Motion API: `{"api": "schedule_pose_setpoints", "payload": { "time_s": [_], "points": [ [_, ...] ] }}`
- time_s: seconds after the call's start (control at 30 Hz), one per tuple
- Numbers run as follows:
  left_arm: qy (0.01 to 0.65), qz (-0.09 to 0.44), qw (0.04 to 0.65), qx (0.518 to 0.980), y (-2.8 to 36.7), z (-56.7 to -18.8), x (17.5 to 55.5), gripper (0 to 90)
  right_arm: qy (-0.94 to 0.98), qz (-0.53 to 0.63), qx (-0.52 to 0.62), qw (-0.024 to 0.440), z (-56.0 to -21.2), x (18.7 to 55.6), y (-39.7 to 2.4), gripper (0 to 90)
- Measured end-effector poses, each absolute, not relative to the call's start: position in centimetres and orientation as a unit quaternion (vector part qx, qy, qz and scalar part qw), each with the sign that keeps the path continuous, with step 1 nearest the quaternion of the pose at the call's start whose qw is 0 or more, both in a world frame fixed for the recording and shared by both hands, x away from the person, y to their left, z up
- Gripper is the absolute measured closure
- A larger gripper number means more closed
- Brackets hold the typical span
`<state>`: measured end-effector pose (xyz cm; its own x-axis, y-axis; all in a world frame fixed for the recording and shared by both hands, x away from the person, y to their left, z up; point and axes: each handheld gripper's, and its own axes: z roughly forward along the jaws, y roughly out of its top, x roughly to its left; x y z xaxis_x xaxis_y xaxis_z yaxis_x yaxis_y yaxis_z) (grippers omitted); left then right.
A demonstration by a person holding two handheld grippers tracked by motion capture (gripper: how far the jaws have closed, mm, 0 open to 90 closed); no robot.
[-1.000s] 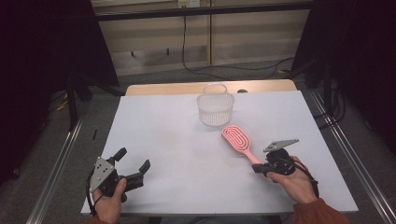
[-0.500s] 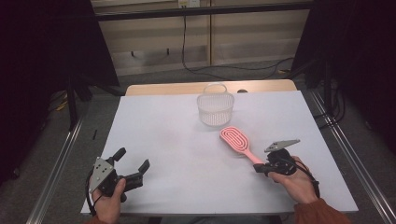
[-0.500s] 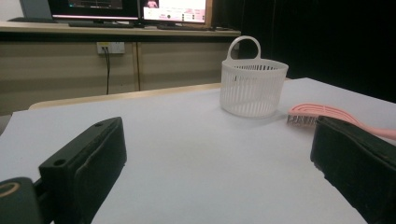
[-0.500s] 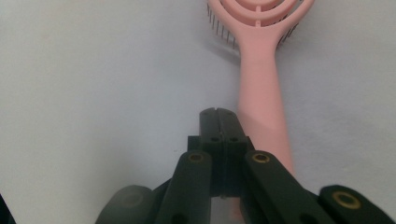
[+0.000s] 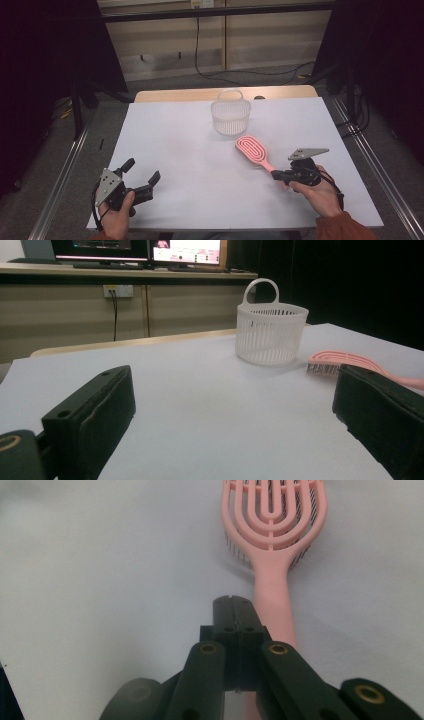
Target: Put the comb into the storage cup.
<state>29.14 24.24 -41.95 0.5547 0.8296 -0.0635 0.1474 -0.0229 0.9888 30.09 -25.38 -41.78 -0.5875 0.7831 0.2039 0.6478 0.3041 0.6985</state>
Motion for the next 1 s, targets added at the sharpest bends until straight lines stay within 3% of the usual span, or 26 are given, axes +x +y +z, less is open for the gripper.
{"api": "schedule_pose_setpoints", "payload": {
  "time_s": [0.2, 0.57, 0.77, 1.0],
  "points": [
    [0.373, 0.288, 0.593, 0.653, 24.3, -41.9, 29.1, 3.6, 0.794, 0.408, 0.440, 0.103, -41.6, 30.1, -25.7, 89.2],
    [0.371, 0.290, 0.592, 0.654, 24.4, -41.9, 29.1, 3.5, 0.770, 0.449, 0.436, 0.130, -41.3, 30.3, -26.5, 69.1],
    [0.376, 0.289, 0.592, 0.652, 24.5, -41.9, 29.2, 3.6, 0.755, 0.465, 0.438, 0.146, -40.8, 30.7, -26.6, 25.3],
    [0.377, 0.291, 0.591, 0.651, 24.4, -41.9, 29.2, 3.6, 0.744, 0.462, 0.451, 0.168, -40.5, 31.4, -26.7, 1.5]
  ]
}}
